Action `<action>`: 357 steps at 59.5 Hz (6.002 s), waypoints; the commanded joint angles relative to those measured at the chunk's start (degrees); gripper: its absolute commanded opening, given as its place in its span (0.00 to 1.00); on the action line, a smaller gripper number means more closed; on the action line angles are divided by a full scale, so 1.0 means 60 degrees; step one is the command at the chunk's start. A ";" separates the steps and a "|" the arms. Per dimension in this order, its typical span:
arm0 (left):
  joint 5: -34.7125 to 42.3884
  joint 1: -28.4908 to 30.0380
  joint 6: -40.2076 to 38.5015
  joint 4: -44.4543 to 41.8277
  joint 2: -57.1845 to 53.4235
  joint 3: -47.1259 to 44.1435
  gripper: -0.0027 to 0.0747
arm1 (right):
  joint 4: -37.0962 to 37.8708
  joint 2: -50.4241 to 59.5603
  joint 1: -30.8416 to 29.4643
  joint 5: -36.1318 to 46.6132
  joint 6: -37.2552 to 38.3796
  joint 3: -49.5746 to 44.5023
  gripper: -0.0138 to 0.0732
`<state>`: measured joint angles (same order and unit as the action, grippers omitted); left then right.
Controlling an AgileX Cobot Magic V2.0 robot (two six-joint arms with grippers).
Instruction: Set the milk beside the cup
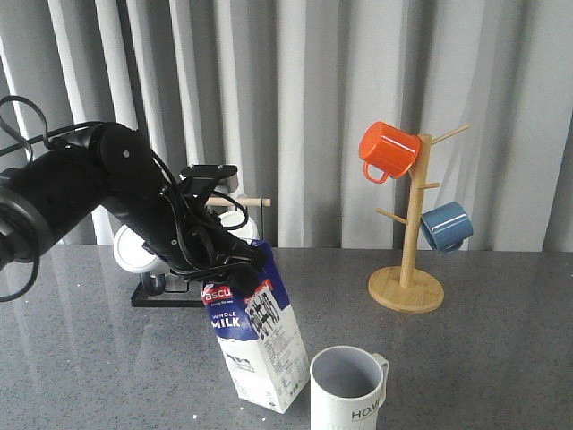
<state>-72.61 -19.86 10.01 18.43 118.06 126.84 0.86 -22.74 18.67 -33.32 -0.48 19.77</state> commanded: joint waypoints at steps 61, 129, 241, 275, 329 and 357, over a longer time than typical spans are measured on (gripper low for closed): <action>0.0178 -0.0035 -0.0123 0.0301 -0.0559 0.0253 0.43 | 0.0063 -0.0048 -0.0017 0.0652 0.0001 0.0243 0.15; 0.0178 -0.0024 -0.0141 0.0560 -0.0805 0.0264 0.60 | 0.0063 -0.0048 -0.0017 0.0652 0.0001 0.0243 0.15; 0.1616 -0.0014 -0.1210 -0.1457 -1.1924 -0.7418 0.02 | 0.0163 -0.0048 -0.0017 0.0625 0.0001 0.0243 0.15; 0.2227 -0.0014 -0.2298 -0.2533 -1.5719 -1.1629 0.02 | 0.0163 -0.0048 -0.0017 0.0625 0.0001 0.0243 0.15; 1.1889 0.3352 -0.2279 -0.2802 -1.9828 -2.1199 0.03 | 0.0174 -0.0050 -0.0017 0.0616 0.0001 0.0243 0.15; 1.1864 0.4199 -0.2312 -0.2952 -1.9901 -2.1180 0.03 | 0.0166 -0.0050 -0.0017 0.0625 0.0001 0.0243 0.15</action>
<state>-6.15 5.34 -3.71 0.65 -0.70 -1.33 1.29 -22.74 18.67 -33.35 -0.48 19.61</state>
